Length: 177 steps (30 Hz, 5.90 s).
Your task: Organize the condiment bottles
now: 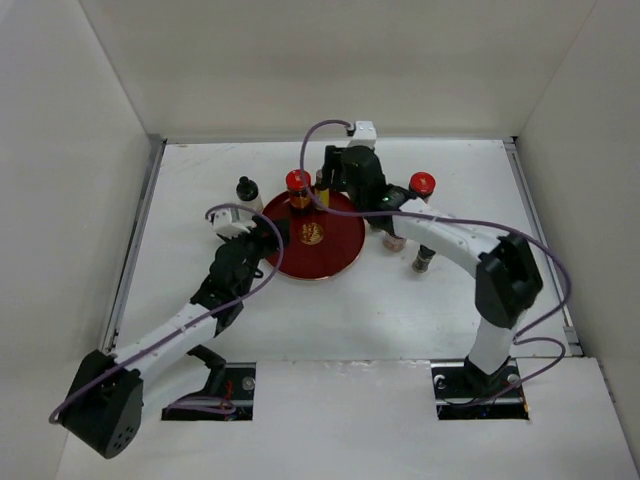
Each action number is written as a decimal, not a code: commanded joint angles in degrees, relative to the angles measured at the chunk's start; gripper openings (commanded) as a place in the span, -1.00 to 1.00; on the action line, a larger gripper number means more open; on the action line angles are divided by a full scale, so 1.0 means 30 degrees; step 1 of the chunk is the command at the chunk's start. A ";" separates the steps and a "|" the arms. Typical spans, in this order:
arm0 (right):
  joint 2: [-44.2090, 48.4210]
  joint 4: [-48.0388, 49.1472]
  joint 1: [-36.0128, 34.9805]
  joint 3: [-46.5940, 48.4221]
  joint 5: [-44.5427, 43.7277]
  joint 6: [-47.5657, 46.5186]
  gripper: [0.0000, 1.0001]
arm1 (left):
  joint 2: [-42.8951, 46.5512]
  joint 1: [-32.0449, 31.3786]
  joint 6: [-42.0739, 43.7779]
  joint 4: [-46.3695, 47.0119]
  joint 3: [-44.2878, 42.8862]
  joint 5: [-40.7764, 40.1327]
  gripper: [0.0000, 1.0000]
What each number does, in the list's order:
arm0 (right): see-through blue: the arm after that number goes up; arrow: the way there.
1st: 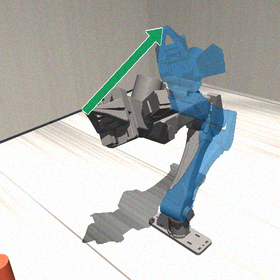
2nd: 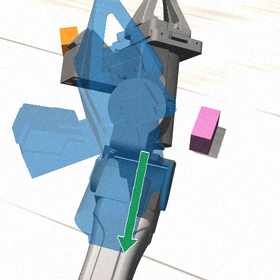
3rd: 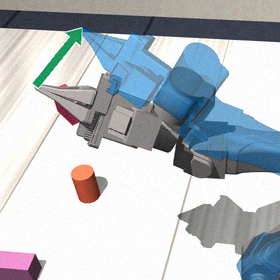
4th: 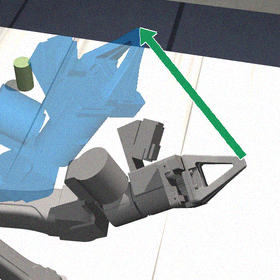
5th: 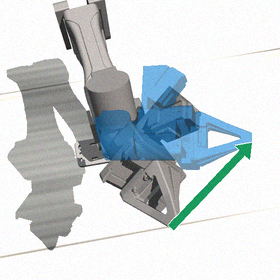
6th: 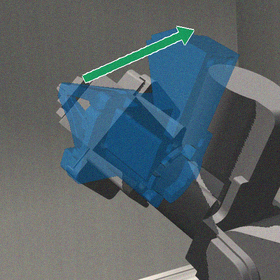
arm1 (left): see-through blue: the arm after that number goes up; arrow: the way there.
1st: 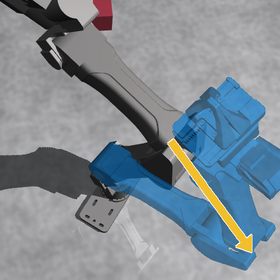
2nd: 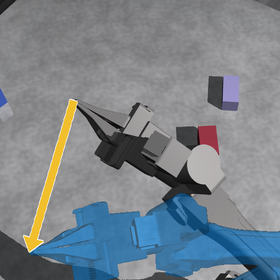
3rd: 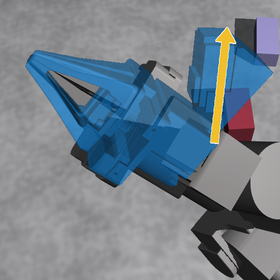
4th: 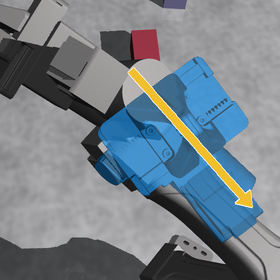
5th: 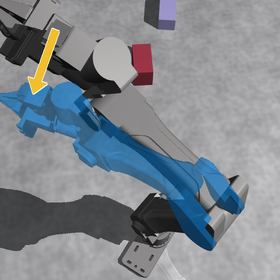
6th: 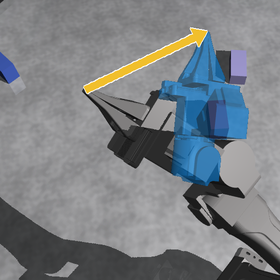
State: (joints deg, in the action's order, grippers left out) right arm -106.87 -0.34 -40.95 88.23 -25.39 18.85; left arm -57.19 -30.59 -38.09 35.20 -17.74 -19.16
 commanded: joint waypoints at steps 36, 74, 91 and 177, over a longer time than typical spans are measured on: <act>0.9608 0.9341 -0.0456 -1.6635 0.1431 0.3677 0.54 | -1.3571 0.5758 0.4462 -1.6830 -2.0102 -0.1378 0.44; 0.9314 0.9371 -0.0486 -1.6752 0.1724 0.3853 0.56 | -1.0235 0.3154 0.4375 -1.6098 -1.9197 -0.1729 -0.25; 0.9344 0.9371 -0.0456 -1.6840 0.1724 0.3882 0.56 | -1.2166 0.1803 0.3350 -1.5074 -1.7906 -0.1436 -0.25; 0.8612 0.9458 -0.0251 -1.6899 0.1958 0.3853 0.61 | -0.6488 0.4940 0.3348 -1.3549 -1.1079 -0.5333 -0.29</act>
State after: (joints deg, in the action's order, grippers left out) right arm -80.73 24.91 -41.95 36.56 -20.43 29.85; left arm -82.76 -14.48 -29.23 -7.77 -50.65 -34.24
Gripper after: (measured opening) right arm 0.801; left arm 0.425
